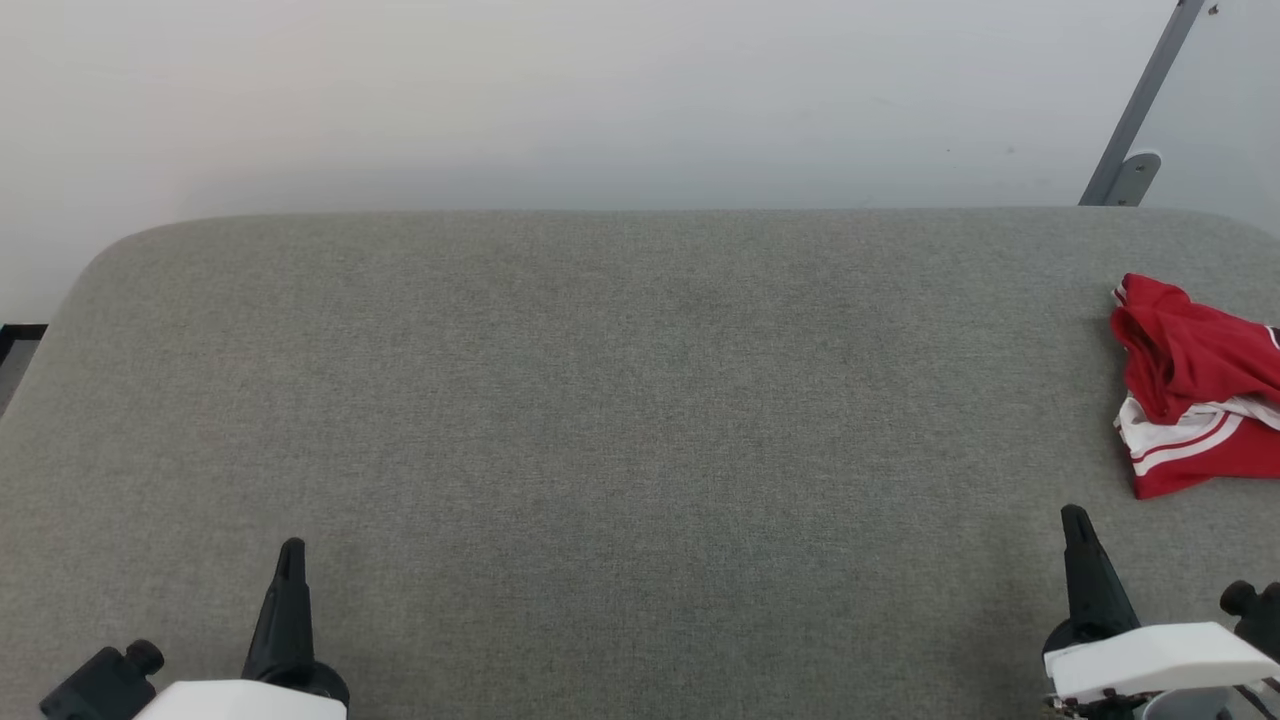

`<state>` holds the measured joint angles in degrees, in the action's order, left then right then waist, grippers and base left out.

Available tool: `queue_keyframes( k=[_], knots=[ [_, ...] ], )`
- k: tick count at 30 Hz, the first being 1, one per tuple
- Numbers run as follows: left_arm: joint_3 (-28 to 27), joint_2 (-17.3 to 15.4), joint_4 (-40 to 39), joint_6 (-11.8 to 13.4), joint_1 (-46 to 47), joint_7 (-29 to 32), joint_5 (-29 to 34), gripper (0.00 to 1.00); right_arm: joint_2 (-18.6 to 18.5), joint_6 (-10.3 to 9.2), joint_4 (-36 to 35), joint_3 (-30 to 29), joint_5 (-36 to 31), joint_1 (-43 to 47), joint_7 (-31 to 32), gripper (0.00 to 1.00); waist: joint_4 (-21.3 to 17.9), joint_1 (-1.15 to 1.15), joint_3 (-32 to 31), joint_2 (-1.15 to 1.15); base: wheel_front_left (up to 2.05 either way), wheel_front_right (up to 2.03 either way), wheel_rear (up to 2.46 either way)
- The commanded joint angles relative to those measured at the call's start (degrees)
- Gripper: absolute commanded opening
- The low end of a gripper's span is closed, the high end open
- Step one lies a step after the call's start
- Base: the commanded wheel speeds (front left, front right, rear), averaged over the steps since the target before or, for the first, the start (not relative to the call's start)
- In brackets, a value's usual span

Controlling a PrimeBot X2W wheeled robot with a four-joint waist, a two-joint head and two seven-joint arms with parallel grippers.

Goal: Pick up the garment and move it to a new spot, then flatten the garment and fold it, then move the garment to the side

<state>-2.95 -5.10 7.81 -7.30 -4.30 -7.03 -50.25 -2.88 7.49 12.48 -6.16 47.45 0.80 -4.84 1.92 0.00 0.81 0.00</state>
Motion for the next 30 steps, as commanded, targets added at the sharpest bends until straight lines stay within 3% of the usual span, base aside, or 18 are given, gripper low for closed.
queue_keyframes(
  k=[1, 30],
  knots=[
    [-0.2, -0.3, -0.4, -0.1, 1.6, 0.4, -1.6, 0.00, -0.2, 0.00, -0.5, -0.2, 1.7, -1.3, 0.5, 0.00, 0.0, 0.00, 0.0, 0.00, 0.00, 0.00, 0.00],
    [-0.9, 0.2, 2.2, -0.2, 5.4, 5.2, -18.9, 0.00, -0.1, 0.00, 0.3, -0.3, 19.4, -3.9, 5.0, 0.00, -0.6, 0.00, -0.2, 0.00, 0.00, 0.00, 0.00]
  ],
)
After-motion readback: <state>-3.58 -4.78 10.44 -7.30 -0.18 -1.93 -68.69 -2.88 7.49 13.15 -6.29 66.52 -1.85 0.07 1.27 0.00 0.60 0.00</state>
